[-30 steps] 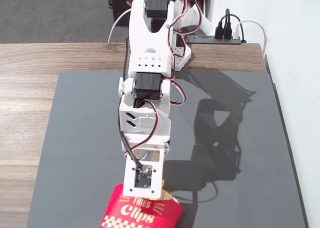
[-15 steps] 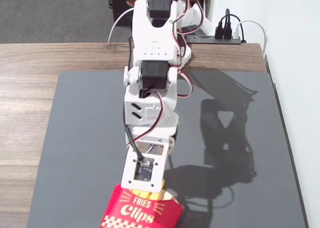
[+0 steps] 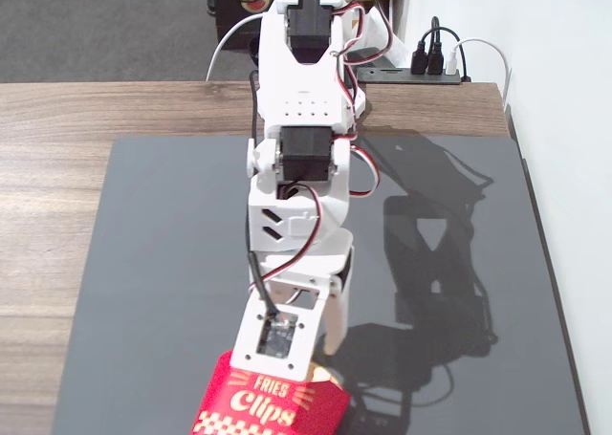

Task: Grab a fry

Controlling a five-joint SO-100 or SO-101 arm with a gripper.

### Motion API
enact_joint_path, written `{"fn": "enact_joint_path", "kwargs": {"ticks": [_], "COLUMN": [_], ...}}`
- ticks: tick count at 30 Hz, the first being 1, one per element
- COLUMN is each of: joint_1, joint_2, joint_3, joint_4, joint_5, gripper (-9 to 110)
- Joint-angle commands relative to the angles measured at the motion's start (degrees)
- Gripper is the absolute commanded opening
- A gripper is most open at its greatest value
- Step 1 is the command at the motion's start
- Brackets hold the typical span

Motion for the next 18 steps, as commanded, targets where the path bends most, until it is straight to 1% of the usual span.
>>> {"fn": "enact_joint_path", "kwargs": {"ticks": [1, 18], "joint_1": [-0.35, -0.35], "joint_2": [0.00, -5.19], "joint_3": [-2.72, -3.69], "joint_4": [0.18, -2.11], "joint_5": [0.26, 0.35], "gripper": [17, 17]}}
